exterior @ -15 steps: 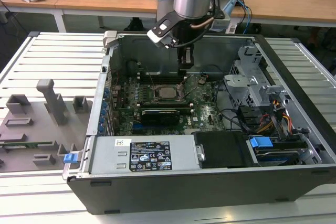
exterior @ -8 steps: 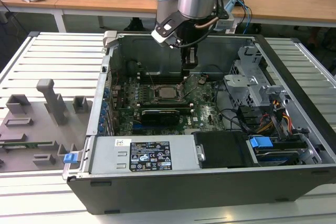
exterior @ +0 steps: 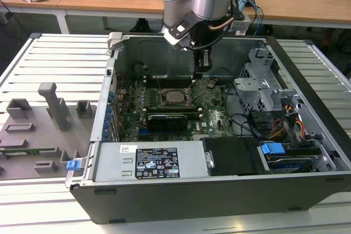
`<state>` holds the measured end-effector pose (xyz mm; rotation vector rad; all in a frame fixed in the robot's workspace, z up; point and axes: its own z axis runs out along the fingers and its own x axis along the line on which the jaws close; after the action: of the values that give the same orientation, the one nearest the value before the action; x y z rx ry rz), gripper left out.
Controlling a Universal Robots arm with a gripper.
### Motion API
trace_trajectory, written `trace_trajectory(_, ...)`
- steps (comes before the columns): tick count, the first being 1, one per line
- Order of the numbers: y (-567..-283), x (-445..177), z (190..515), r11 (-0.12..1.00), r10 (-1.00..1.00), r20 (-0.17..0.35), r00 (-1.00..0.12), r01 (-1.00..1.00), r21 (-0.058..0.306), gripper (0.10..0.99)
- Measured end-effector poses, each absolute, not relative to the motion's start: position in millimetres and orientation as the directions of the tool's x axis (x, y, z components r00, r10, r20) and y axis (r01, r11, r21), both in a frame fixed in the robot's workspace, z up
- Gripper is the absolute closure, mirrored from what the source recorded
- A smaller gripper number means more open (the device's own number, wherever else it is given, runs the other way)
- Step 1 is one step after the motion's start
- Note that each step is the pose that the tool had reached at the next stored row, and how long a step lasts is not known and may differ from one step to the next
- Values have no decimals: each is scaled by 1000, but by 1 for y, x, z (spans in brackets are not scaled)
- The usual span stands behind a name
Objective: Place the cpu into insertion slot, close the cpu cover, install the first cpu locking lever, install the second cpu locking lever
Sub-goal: 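Close the cpu cover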
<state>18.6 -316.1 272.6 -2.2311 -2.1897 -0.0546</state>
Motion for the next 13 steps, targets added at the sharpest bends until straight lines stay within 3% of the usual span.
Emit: trace_trajectory(13, -314, 47, 273, -15, 999, 35, 15, 1000, 13, 980)
